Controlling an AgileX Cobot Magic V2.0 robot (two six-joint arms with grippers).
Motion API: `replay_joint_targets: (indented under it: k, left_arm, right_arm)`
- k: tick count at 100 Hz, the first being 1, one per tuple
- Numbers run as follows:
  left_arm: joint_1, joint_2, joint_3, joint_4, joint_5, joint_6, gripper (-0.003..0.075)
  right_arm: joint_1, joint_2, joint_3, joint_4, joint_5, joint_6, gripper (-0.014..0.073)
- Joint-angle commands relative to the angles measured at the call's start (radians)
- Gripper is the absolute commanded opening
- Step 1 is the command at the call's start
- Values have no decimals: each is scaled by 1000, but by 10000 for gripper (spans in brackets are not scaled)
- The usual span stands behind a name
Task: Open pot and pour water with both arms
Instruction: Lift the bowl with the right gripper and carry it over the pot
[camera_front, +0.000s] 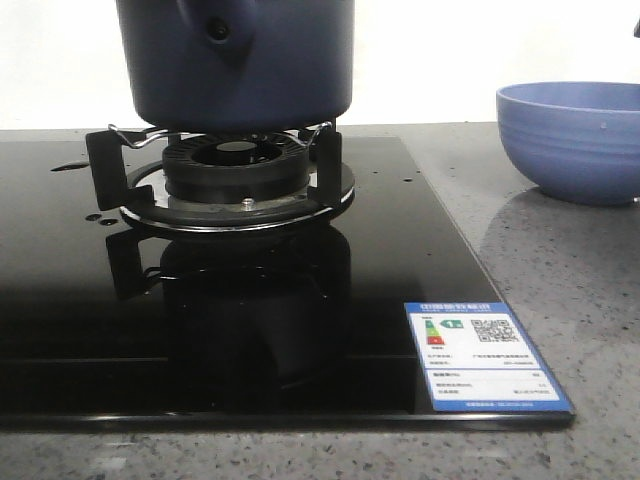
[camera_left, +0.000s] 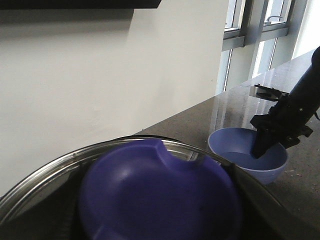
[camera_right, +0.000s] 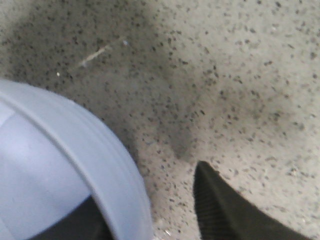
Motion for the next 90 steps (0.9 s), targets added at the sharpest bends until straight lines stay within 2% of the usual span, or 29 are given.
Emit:
replay_joint_targets:
  k: [1,24,42,70,90]
  left_arm:
    - [-6,-23,-29,-107,18,-9,231]
    - [-6,-23,-29,-123,18,-9,231]
    - [-6,-23,-29,-123,18,-9,231]
    - [-6,-23,-29,-127,15,-9,231]
    - [-6,-23,-29,-147,15,-9,231]
  right_arm:
    - [-9,-28,-34,33,-33,-16,204]
    - [-9,12,-34,79,-16,-16,176]
    - [-9,12,-46,98,-19,-16,-71]
    - [-3,-44,-88,102,-10,-45,-63]
    - [36,-53,-194,102,92,-86,-62]
